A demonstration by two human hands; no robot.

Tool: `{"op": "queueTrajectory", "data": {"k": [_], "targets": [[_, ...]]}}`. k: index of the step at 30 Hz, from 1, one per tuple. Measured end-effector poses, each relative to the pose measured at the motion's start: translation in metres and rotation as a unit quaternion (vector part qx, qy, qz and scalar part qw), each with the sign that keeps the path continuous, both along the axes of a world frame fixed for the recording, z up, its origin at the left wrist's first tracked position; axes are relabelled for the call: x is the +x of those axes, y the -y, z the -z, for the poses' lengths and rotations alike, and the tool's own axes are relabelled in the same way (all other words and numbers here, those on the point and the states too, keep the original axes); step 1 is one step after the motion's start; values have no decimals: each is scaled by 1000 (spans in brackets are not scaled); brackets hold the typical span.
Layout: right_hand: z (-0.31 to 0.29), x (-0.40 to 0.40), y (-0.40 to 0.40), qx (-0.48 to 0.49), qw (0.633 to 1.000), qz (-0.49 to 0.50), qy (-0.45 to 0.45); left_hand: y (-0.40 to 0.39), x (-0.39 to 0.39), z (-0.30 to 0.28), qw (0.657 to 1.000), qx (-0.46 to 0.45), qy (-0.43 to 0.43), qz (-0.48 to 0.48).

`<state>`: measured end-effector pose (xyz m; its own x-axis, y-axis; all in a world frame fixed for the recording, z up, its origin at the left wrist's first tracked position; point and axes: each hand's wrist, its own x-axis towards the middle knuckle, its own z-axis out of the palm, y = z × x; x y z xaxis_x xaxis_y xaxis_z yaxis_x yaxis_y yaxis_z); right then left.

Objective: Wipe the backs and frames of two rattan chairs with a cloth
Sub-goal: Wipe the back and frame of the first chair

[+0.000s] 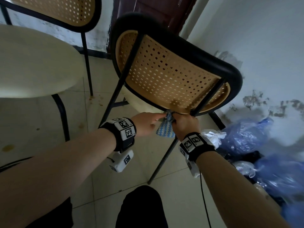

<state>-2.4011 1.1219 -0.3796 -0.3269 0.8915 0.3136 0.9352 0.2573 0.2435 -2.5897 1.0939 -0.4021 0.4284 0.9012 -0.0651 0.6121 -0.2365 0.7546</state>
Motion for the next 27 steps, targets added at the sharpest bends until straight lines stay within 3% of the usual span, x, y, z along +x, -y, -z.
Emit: {"op": "queueTrajectory", "data": {"k": [8, 13, 19, 27], "targets": [[-2, -57, -9, -33, 998, -39, -33, -5, -38, 8, 994, 29, -67, -83], [-6, -100, -18, -44, 998, -51, -18, 1, -66, 14, 990, 29, -52, -127], [-20, -134, -20, -47, 989, -98, -99, 5, -95, 24, 981, 1, -35, -191], [7, -163, -28, -99, 975, -162, -114, 5, -112, 32, 962, -20, -9, -273]]}}
